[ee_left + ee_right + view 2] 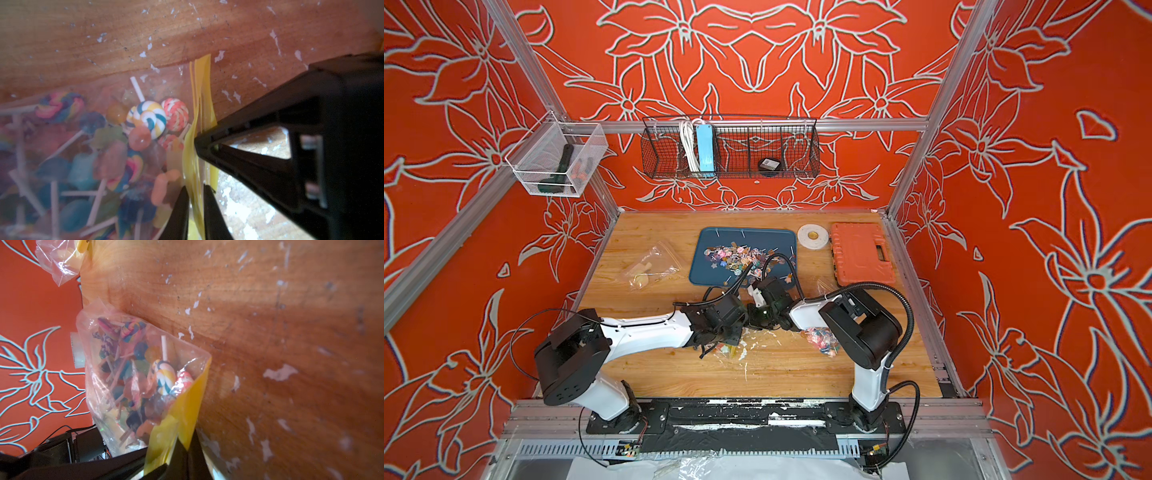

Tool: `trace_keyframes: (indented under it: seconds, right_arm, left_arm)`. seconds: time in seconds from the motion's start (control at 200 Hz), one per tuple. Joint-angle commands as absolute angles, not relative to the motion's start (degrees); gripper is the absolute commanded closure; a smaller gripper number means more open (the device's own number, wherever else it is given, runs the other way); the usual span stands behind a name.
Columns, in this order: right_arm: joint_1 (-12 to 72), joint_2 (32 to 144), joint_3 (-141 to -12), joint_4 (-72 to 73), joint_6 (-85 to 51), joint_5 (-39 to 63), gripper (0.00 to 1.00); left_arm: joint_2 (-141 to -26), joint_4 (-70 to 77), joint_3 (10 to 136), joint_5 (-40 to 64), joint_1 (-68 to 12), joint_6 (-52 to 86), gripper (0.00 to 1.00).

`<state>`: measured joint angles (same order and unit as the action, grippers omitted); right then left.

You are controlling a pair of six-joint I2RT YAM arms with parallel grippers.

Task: Pour candies out of the ziploc bag
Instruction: Open the ziploc bag at the center of the board.

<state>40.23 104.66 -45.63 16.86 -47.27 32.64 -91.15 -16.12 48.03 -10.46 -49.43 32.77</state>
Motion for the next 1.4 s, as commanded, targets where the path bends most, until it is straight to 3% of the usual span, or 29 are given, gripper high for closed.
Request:
trace_keyframes:
  seconds: [0.0, 0.39, 0.556, 1.391]
  right_arm:
    - [40.4, 103.0, -44.4, 15.6, -46.6, 33.7, 1.0]
    - [40.4, 102.2, -43.9, 15.8, -46.9, 34.5, 1.0]
    - [40.5, 101.6, -43.4, 15.6, -47.0, 34.5, 1.0]
    - [43.3, 102.3, -45.5, 4.4, -48.5, 20.0, 1.0]
  left_arm:
    - [-92.5, -16.5, 49.3, -11.1, -49.0, 32.2, 0.83]
    - [-94.5, -18.7, 50.2, -14.2, -49.0, 32.2, 0.88]
    - [-95.1, -19.4, 50.9, -15.3, -49.0, 32.3, 1.0]
    - [-84.4, -26.7, 52.7, -22.8, -49.0, 37.2, 1.0]
